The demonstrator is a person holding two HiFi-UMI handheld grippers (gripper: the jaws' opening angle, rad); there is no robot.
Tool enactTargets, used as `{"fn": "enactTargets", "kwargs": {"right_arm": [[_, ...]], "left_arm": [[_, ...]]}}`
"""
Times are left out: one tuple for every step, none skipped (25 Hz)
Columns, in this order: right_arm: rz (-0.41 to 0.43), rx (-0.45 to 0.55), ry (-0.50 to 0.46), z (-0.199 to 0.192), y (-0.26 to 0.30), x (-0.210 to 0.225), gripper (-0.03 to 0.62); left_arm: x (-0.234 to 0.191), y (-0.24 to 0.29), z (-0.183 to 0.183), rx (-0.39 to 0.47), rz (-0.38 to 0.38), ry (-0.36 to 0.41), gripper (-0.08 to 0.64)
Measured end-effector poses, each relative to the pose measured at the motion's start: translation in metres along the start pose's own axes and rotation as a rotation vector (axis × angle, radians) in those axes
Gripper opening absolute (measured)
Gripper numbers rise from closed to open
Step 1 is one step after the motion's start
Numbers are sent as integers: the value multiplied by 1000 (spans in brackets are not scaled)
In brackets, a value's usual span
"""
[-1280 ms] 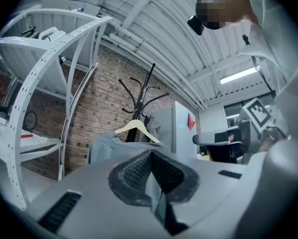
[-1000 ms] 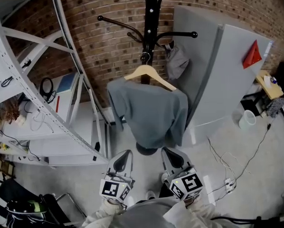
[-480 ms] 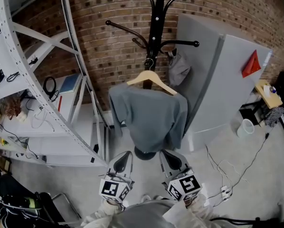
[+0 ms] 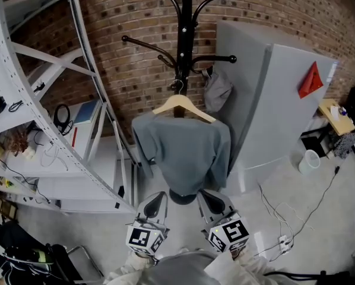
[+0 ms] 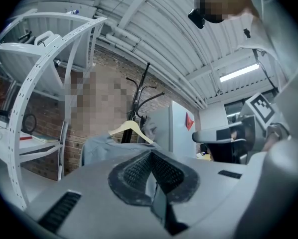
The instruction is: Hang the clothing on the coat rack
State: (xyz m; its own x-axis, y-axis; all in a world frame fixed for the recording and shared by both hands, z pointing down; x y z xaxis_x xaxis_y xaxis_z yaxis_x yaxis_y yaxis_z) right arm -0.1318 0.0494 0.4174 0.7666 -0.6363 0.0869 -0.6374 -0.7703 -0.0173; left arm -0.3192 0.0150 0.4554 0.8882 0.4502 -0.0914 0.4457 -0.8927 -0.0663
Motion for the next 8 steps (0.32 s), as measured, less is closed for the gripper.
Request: {"fn": "enactTargets", "kwargs": {"right_arm": [[5,3,-1,1,0,1,23],[9,6,-1,1,0,3,23],[13,8,-1,2,-1,4,23],[15,10,0,3,-2,6,23],[16,11,1,4,-3,8,23],[16,12,2,4,-4,9,23],[16,12,3,4,-5,11,23],[16,12,3,3,-7,13,23]], "left_arm": [[1,1,-1,0,3,3,8],[1,3,-2,-1,7,4,8],[2,4,-3,-4,11,3,8],[3,5,-4,-5,13,2,8],[4,6,-7,-4,12,2,8],[5,7,-8,-4,11,2,8],[7,7,-10,-5,11,2,8],[9,8,-11,-5,10,2,8]]}}
Point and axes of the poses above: the fingertips, and each gripper's own axes: y forward along the fingers, x to its right, z out of its top, the point moved 8 cm from there along -y, backward along the fingers, and after that the axes turned 12 degrees about z, right-handed, at the moved point
